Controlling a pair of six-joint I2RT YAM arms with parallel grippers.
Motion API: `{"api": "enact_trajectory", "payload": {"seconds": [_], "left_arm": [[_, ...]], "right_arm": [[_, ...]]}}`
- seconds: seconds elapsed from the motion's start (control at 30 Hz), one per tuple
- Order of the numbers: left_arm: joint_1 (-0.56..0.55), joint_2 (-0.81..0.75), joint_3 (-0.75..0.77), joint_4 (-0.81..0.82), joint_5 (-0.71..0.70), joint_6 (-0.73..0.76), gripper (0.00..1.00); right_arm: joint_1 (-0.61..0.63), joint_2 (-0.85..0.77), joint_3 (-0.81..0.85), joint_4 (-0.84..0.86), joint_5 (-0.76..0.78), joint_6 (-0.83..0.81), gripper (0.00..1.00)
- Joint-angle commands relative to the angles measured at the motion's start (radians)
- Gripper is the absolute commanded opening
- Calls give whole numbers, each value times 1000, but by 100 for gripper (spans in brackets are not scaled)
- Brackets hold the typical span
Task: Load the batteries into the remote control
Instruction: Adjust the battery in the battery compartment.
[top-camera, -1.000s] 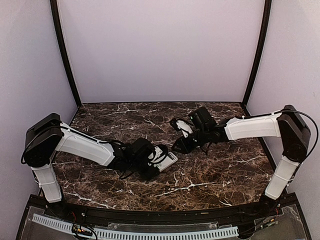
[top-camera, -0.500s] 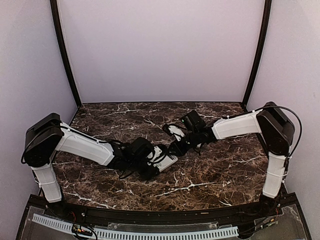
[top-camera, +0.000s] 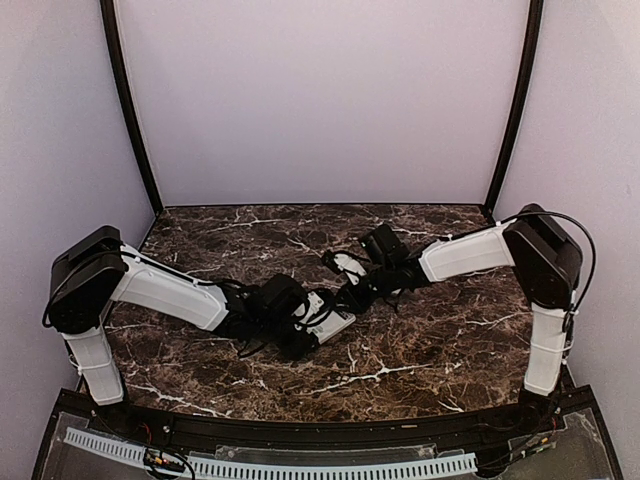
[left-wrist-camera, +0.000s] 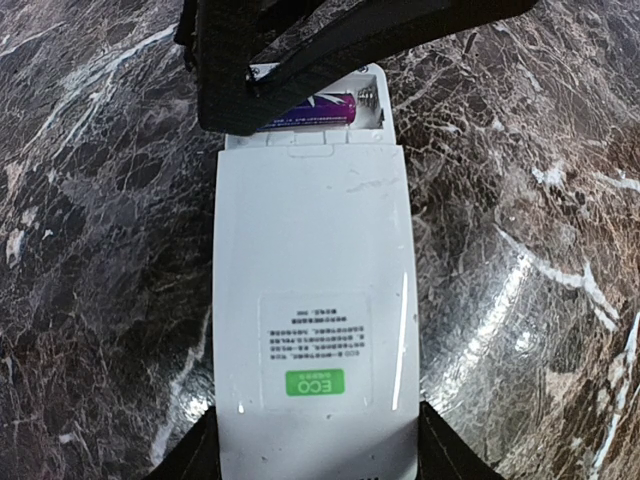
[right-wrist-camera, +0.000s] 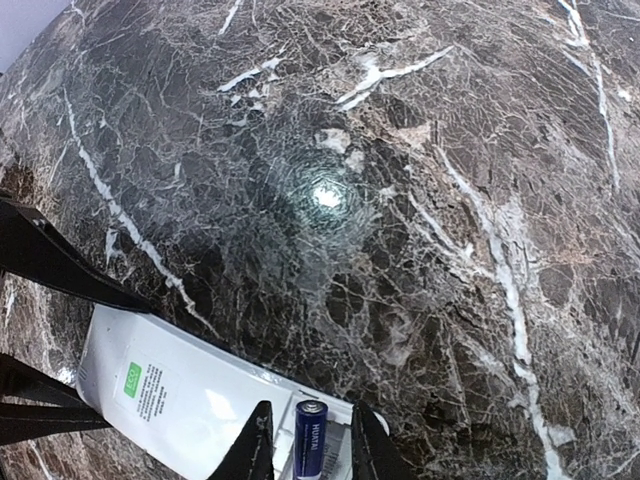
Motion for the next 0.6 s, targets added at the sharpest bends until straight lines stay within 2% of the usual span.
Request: {"api": "enact_trajectory", "payload": {"seconds": [0.0,0.43,0.57], "left_arm": [[5,30,-49,-145,5,17,0],[5,38,-49,-141,-3,18,0],[5,39,-48,-147,-8,23,0]], "right_arm": [[-2,29,-1,48,-13,-18,24],[14,21,-54,35,17,-65,16],[16,10,-66,18,19,-84,17]]}}
